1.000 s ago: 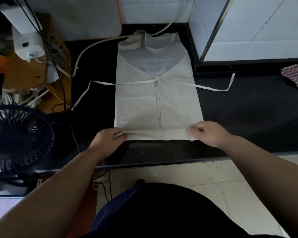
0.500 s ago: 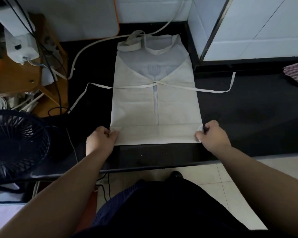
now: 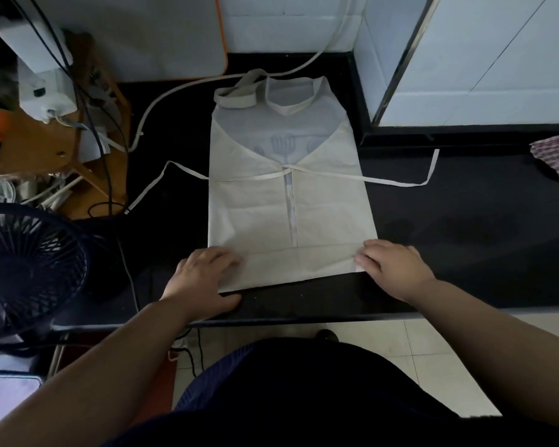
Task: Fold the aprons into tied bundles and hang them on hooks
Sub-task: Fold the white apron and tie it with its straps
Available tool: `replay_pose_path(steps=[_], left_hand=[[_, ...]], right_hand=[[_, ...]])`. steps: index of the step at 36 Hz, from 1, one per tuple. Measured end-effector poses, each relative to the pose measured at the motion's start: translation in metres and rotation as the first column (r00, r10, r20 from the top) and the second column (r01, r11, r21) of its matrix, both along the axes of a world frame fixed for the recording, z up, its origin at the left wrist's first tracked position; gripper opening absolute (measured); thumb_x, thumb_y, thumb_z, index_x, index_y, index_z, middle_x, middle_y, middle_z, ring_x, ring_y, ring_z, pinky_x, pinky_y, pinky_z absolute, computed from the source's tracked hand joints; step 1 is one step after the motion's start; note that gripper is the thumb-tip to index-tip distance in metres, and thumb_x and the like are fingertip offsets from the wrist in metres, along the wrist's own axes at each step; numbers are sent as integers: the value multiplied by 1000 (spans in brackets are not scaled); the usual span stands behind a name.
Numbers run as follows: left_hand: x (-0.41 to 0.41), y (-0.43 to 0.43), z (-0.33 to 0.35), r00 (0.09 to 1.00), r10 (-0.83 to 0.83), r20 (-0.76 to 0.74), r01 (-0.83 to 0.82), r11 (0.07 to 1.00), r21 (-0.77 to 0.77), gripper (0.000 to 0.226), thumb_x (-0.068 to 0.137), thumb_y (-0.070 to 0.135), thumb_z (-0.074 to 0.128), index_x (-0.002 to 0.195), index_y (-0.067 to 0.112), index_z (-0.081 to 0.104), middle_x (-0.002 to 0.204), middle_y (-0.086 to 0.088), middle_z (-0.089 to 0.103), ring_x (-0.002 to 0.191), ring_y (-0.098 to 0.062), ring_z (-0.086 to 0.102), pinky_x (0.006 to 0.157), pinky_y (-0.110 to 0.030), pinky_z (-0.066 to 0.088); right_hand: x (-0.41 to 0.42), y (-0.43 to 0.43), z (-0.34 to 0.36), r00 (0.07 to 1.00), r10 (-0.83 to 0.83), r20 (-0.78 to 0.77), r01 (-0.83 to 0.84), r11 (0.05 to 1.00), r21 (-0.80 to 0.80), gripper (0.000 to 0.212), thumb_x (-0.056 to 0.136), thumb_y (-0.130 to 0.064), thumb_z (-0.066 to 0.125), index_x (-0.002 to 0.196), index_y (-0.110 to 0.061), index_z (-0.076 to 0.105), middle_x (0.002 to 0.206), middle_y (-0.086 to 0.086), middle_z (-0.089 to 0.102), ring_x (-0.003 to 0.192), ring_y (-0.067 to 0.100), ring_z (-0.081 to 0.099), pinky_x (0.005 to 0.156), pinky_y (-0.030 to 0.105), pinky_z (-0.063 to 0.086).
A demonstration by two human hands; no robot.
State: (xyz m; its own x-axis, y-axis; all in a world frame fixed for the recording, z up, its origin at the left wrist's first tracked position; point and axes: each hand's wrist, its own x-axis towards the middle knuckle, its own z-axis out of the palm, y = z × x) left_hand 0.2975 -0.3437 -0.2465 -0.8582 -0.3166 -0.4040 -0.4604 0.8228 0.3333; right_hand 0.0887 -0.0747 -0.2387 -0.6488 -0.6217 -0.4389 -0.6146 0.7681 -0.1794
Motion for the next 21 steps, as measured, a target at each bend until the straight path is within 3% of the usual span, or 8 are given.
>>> replay_pose_path(steps=[3,6,8,11,14,16,18,21], left_hand=[[-2,4,1,990,137,-36,-132,985,113,62,63,35,51,124,33,58,133,11,49,128,-16,38,105,-30,28],[-2,3,3,956,279,-96,-256,947,196,36,81,15,62,115,27,68,119,6,61,115,-15,54,93,-18,36],[-4,1,7,928,366,-68,-336,901,273,19,88,16,64,100,29,71,99,8,67,97,-13,61,80,-19,41],[-8,-1,12,863,504,-36,-439,783,440,13,91,22,65,79,26,68,71,3,62,66,-11,56,57,-16,42],[-4,-2,9,814,581,4,-504,702,503,12,91,23,65,83,15,69,68,0,57,62,-12,51,54,-18,38],[-1,0,7,784,620,19,-536,662,523,7,91,22,64,86,19,68,75,0,61,69,-13,54,60,-20,41],[-2,1,5,741,671,32,-572,606,552,6,93,21,62,97,20,66,80,2,63,70,-10,55,63,-20,41],[-3,3,4,706,708,7,-604,597,527,13,94,21,60,106,18,64,85,4,65,76,-13,60,66,-24,44]], right_hand=[[-9,2,4,986,-132,102,141,986,-88,34,95,-47,44,104,-20,63,104,-2,57,109,24,55,92,35,40],[-12,3,12,974,-92,206,99,995,-24,70,77,-66,60,133,-26,51,133,-5,45,125,19,45,104,34,37],[-10,1,15,978,-10,209,0,999,48,81,73,-64,66,142,-32,39,148,-5,30,134,19,35,110,37,26],[-12,1,10,984,20,178,-27,999,38,61,84,-32,64,140,-31,41,151,-7,29,136,20,33,112,39,25],[-16,4,7,982,-37,184,73,979,-188,29,86,-9,54,96,-35,62,115,-2,62,111,25,55,93,40,45],[-20,6,7,975,-87,206,139,959,-249,28,86,-6,54,78,-32,61,96,2,66,96,27,59,83,40,49],[-21,5,12,961,-135,243,192,955,-228,16,89,-9,54,84,-20,66,92,4,65,89,24,58,78,36,48],[-22,4,10,932,-220,288,292,927,-237,21,91,-19,55,72,-26,53,76,-4,57,74,15,52,58,25,37]])
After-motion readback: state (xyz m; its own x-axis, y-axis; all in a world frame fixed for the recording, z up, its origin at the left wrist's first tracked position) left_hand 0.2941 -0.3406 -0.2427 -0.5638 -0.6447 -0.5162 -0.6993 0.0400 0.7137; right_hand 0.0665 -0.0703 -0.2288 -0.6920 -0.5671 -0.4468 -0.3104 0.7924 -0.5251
